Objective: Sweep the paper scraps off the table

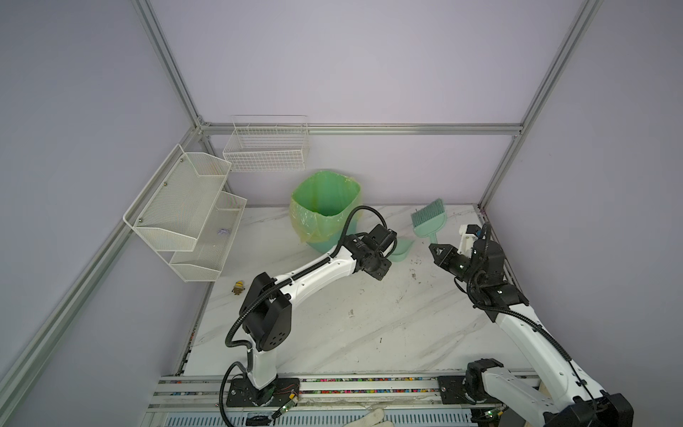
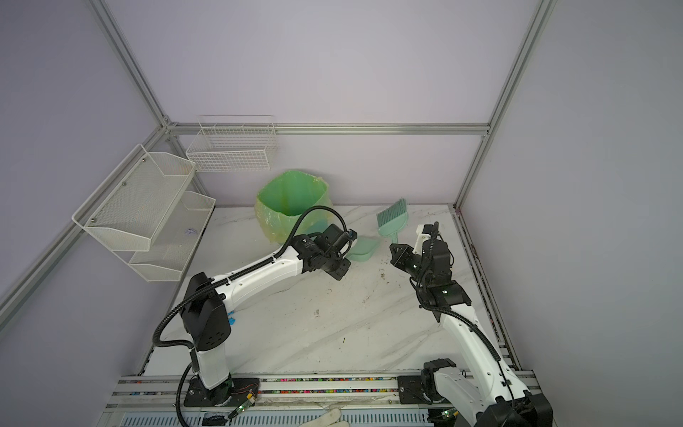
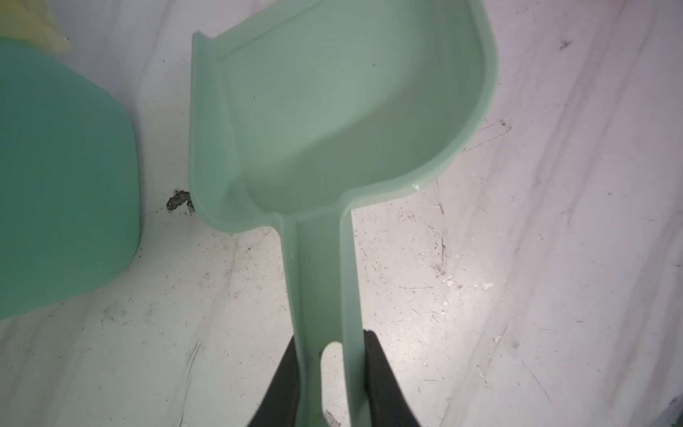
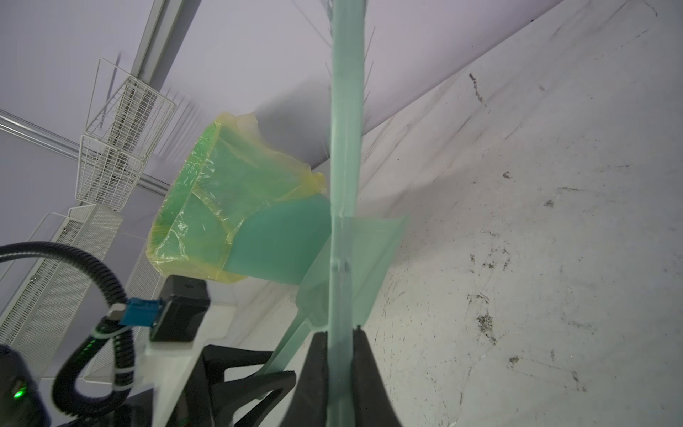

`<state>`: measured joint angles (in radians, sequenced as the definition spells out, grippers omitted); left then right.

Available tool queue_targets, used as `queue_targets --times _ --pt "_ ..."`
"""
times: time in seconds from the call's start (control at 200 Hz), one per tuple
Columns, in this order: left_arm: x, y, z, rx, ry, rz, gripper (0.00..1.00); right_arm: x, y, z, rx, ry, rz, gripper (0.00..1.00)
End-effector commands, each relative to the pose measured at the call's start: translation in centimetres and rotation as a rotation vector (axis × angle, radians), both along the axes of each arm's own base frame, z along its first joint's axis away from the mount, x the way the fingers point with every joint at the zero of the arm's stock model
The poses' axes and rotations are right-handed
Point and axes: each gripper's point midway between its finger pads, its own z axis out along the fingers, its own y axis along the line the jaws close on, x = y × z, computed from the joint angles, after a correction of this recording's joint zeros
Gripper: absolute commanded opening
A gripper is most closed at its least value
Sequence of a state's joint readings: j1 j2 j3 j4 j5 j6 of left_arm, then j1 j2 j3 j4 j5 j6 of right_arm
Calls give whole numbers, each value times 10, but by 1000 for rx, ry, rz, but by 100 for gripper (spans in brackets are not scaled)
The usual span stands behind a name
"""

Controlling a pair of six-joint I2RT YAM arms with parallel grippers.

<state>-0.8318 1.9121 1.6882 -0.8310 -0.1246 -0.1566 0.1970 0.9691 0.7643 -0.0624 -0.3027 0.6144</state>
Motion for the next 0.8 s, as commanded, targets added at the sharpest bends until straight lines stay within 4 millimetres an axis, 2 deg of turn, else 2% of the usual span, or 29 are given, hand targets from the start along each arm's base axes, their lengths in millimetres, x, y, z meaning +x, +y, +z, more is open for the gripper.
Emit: queue_targets --times 0.0,0.18,0.56,0.71,0.795 --pt "21 -17 42 -42 -118 -22 0 3 0 25 -4 -90 0 0" --pt "32 -24 24 -11 -124 -21 0 8 10 1 -2 -30 51 0" --pt "61 -28 -16 82 -184 7 0 15 29 -46 78 90 132 0" --pt "69 -28 -31 113 -195 24 0 18 32 -54 85 117 138 0" --pt "70 -29 -37 119 -194 14 6 20 33 -58 82 132 141 0"
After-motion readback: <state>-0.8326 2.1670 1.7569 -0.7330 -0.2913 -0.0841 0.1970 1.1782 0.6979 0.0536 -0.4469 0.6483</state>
